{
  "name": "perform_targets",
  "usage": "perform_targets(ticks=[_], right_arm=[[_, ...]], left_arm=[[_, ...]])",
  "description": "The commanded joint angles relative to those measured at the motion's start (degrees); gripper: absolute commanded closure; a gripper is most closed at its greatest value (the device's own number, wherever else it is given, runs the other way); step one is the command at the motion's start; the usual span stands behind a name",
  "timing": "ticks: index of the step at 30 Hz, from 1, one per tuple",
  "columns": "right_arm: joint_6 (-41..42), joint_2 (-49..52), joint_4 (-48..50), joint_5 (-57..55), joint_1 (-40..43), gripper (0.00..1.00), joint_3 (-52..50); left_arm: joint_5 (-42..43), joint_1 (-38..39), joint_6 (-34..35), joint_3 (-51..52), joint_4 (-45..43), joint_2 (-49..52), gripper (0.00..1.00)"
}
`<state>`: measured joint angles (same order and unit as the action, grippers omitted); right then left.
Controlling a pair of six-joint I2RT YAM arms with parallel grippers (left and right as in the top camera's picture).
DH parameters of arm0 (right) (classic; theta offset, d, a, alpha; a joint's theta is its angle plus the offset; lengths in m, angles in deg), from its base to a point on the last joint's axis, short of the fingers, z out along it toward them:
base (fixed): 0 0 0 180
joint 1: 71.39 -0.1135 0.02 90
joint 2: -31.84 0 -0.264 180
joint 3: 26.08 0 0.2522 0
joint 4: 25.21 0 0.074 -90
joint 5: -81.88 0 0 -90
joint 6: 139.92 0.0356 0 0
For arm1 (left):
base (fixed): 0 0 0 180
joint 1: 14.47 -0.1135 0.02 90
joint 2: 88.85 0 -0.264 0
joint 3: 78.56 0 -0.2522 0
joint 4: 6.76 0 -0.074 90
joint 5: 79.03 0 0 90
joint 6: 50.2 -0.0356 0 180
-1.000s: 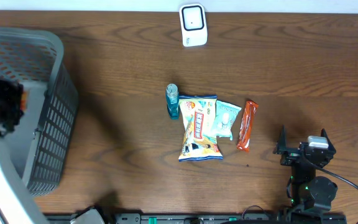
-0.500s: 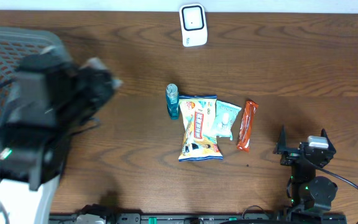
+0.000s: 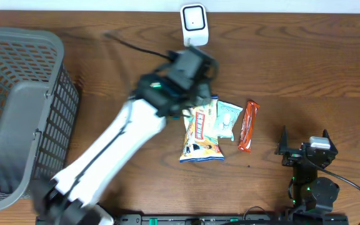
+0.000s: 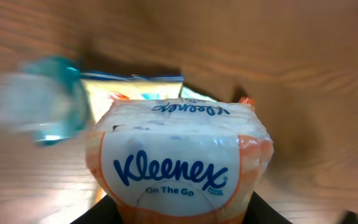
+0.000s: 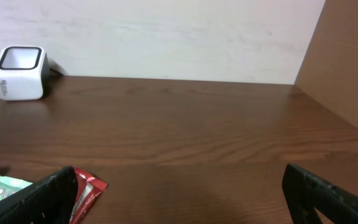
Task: Scan the item barcode
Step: 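Carry the Kleenex pack to the table center and lower it between items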
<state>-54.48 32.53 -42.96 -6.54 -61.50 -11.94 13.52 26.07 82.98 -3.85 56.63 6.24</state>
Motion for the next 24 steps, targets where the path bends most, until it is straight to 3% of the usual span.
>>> perform_targets(ticks=[1,9,16,18,21,24], right_arm=[[0.68,-0.31,-0.2,0.26,0.2,0.01,-0.07],[0.68,-0.31,-0.2,0.26,0.2,0.01,-0.07],[0.68,-0.28,-0.2,0.26,0.2,0.01,-0.07],[0.68,-0.31,-0.2,0.26,0.2,0.01,-0.07],[0.68,-0.28,-0.2,0.26,0.2,0.01,-0.07],[0.68,-0.31,-0.2,0.26,0.2,0.01,-0.07]], left_arm=[[-1.73,4.26,-1.16,0.28,-2.54,6.45,0.59],[-1.75,10.47,-0.55,0.28,-8.46,17.33,0.59],[-1.75,11.34,13.18,0.28,-8.33,20.33,0.58],[-1.73,11.37,18.27,0.28,-8.35,20.33,0.47],[-1.66,11.39,25.11,0.28,-8.37,20.33,0.39],[-1.36,11.41,27.61,0.26,-8.81,20.33,0.24]])
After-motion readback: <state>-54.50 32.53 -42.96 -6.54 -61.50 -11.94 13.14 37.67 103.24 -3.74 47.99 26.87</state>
